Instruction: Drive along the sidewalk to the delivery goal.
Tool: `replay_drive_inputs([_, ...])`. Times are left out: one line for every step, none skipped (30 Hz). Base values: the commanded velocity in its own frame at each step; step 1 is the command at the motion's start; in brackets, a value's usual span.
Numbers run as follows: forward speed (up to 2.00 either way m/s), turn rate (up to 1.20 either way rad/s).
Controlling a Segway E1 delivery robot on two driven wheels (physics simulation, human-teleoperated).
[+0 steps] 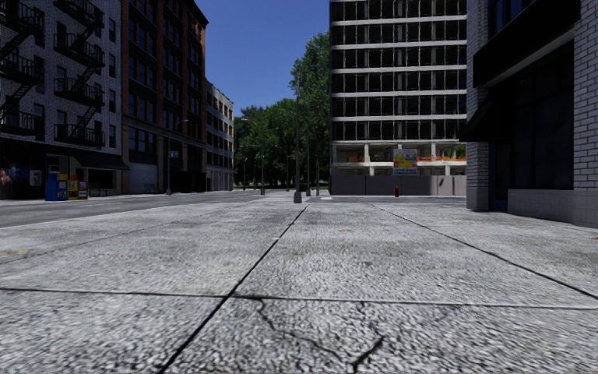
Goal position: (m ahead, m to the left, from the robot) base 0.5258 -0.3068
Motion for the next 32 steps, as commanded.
replay_drive_inputs([0.44,0.0])
replay_drive_inputs([0.23,0.0])
replay_drive_inputs([0.0,0.0])
replay_drive_inputs([0.0,0.0])
replay_drive_inputs([0.0,0.0])
replay_drive_inputs([0.0,0.0])
replay_drive_inputs([0.0,0.0])
replay_drive_inputs([0.0,0.0])
replay_drive_inputs([0.0,0.0])
replay_drive_inputs([0.0,0.0])
replay_drive_inputs([0.0,0.0])
replay_drive_inputs([0.0,0.0])
replay_drive_inputs([0.0,0.0])
replay_drive_inputs([0.0,0.0])
replay_drive_inputs([0.0,0.0])
replay_drive_inputs([0.0,0.0])
replay_drive_inputs([0.0,0.0])
replay_drive_inputs([0.0,0.0])
replay_drive_inputs([0.0,0.0])
replay_drive_inputs([0.0,0.0])
replay_drive_inputs([0.0,0.0])
replay_drive_inputs([0.0,0.0])
replay_drive_inputs([0.0,0.0])
replay_drive_inputs([0.0,0.0])
replay_drive_inputs([0.0,0.0])
replay_drive_inputs([0.0,0.0])
replay_drive_inputs([0.0,0.0])
replay_drive_inputs([0.0,0.0])
replay_drive_inputs([0.0,0.0])
replay_drive_inputs([0.0,0.0])
replay_drive_inputs([0.0,0.0])
replay_drive_inputs([0.0,0.0])
